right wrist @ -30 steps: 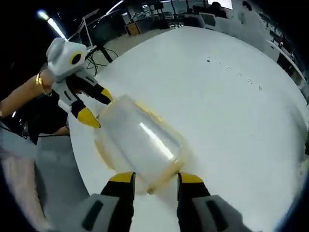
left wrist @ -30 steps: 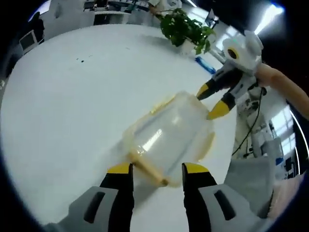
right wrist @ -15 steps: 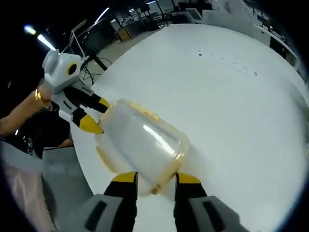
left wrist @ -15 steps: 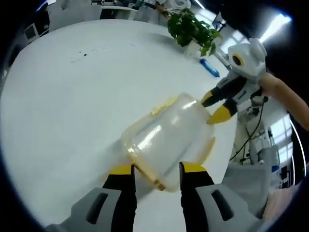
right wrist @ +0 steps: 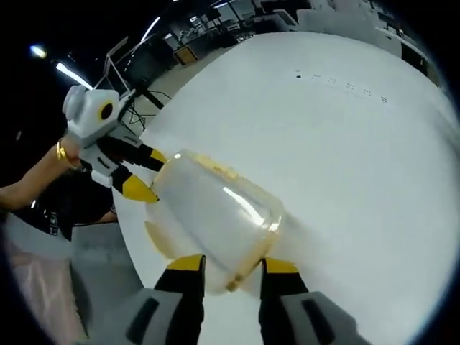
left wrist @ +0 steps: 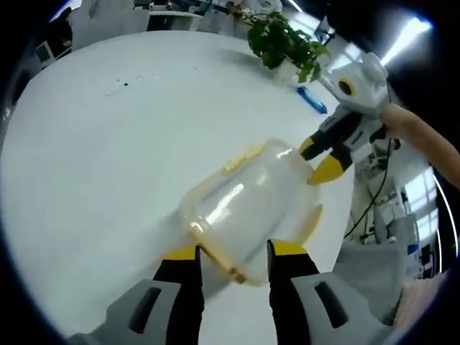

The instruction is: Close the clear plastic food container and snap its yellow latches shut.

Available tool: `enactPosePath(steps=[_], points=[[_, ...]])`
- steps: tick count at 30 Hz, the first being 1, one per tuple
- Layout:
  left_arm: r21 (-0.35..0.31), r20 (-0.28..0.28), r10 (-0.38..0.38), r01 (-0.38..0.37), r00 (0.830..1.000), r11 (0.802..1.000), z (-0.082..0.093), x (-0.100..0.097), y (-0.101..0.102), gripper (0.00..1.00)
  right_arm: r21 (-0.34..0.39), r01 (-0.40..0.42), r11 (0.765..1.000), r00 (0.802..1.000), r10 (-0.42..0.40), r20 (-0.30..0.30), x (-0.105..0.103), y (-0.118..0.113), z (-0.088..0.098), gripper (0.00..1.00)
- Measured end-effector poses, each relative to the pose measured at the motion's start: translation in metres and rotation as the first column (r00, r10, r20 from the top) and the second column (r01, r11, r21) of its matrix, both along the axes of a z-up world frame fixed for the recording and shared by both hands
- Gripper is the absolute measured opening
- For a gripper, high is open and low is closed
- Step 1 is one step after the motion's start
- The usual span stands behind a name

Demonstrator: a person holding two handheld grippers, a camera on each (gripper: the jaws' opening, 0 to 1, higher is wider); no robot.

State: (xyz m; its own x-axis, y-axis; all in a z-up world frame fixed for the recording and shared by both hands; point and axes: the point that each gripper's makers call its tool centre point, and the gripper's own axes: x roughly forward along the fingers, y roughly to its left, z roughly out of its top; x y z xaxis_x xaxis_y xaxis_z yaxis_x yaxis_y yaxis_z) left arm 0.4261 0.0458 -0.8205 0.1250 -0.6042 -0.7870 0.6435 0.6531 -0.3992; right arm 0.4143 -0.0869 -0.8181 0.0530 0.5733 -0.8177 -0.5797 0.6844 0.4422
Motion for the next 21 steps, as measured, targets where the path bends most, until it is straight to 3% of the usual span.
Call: enactPosePath(steps=[10,13,17,19,20,21], points=[[0.007,0.03,0.001,-0.001,1.0,1.0,0.0,-0.001,0.002,0.35,-0.001,0.052,0.999,0.998,-0.052,0.02,0.0,0.0,-0.003,0.3],[0.037,0.078,-0.035,0.032,0.996,0.999,0.002,0.0,0.003,0.37,0.01,0.069,0.998,0.996,-0.07,0.052,0.001,0.0,-0.003,0.31],[0.113,0.168,-0.121,0.103,0.978,0.988,0.006,0.005,0.006,0.41,-0.033,0.03,0.999,0.992,-0.026,0.127,0.003,-0.001,-0.001,0.3],[0.155,0.239,-0.186,0.152,0.953,0.976,0.012,0.009,0.006,0.42,-0.063,0.017,0.998,0.985,-0.005,0.174,0.008,-0.002,0.003,0.29],[0.149,0.261,-0.199,0.164,0.945,0.975,0.017,0.01,0.004,0.43,-0.058,0.019,0.998,0.983,-0.008,0.184,0.009,-0.002,0.007,0.29],[0.139,0.259,-0.188,0.156,0.947,0.978,0.02,0.009,0.003,0.45,-0.052,0.02,0.998,0.981,-0.01,0.193,0.011,-0.001,0.01,0.29]])
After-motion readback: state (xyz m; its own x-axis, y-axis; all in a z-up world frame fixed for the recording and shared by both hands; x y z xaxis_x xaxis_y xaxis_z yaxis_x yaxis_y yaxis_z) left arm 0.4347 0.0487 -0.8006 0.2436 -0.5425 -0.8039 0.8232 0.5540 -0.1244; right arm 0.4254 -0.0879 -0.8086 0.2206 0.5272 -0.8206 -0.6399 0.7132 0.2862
